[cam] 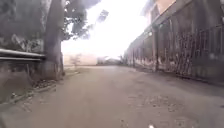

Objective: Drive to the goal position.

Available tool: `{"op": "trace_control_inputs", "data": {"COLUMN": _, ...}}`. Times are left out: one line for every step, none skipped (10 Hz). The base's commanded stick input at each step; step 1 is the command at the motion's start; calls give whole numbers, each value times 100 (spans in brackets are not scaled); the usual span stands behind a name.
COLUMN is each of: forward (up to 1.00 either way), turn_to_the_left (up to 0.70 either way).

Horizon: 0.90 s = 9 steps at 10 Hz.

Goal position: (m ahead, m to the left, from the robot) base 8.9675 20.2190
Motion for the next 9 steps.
{"op": "trace_control_inputs", "data": {"forward": 100, "turn_to_the_left": 0}}
{"op": "trace_control_inputs", "data": {"forward": 100, "turn_to_the_left": 0}}
{"op": "trace_control_inputs", "data": {"forward": 100, "turn_to_the_left": 0}}
{"op": "trace_control_inputs", "data": {"forward": 100, "turn_to_the_left": 0}}
{"op": "trace_control_inputs", "data": {"forward": 100, "turn_to_the_left": 0}}
{"op": "trace_control_inputs", "data": {"forward": 100, "turn_to_the_left": 0}}
{"op": "trace_control_inputs", "data": {"forward": 100, "turn_to_the_left": 0}}
{"op": "trace_control_inputs", "data": {"forward": 100, "turn_to_the_left": 0}}
{"op": "trace_control_inputs", "data": {"forward": 100, "turn_to_the_left": 0}}
